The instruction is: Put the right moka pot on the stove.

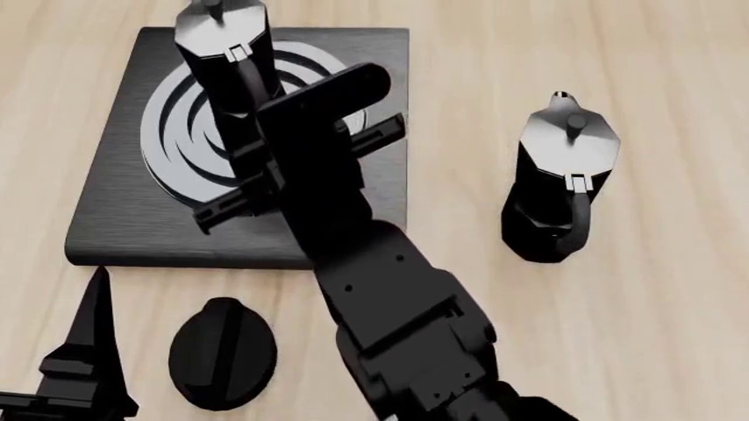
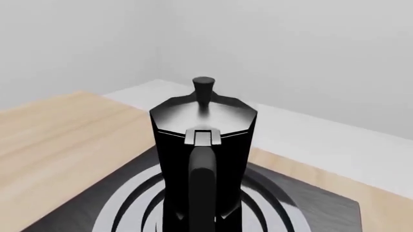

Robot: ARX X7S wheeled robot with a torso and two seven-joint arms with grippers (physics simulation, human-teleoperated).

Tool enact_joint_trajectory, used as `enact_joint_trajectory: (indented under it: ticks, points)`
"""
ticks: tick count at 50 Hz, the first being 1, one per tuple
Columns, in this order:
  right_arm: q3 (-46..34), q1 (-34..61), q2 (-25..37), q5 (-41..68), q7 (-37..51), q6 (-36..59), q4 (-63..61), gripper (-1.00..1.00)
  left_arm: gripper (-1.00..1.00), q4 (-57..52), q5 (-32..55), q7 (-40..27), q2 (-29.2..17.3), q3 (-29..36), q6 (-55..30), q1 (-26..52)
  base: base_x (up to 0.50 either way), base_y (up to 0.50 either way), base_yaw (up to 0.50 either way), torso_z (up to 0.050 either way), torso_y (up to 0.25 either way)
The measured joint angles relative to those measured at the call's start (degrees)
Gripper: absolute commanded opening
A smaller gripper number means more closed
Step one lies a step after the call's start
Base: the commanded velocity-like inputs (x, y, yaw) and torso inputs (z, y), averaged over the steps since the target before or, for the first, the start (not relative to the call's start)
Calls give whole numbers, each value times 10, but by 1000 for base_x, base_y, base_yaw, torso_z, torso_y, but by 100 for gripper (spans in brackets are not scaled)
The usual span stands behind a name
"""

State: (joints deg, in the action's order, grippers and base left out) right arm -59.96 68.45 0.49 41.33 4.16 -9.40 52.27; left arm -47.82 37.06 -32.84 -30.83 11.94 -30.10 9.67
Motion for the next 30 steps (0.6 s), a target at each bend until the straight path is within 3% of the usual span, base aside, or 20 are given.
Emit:
enact_joint_trajectory:
  ticks: [7, 8, 18, 30]
  points:
    - [-83, 23, -1, 78, 12, -36, 31, -100, 100, 0, 1, 0, 0, -1, 3, -1, 0, 0, 1, 0, 0]
    - [-92, 25, -1, 86, 13, -39, 34, 100, 100, 0, 1, 0, -1, -1, 4, -1, 0, 0, 3, 0, 0]
    - [-183, 31, 21, 154, 37, -44, 20, 100, 100, 0, 3, -2, -1, -2, 6, -2, 0, 0, 0, 0, 0]
    - [-236, 40, 151, 173, 150, -12, -212, 100, 100, 2, 7, -7, -2, -1, 2, 1, 0, 0, 0, 0, 0]
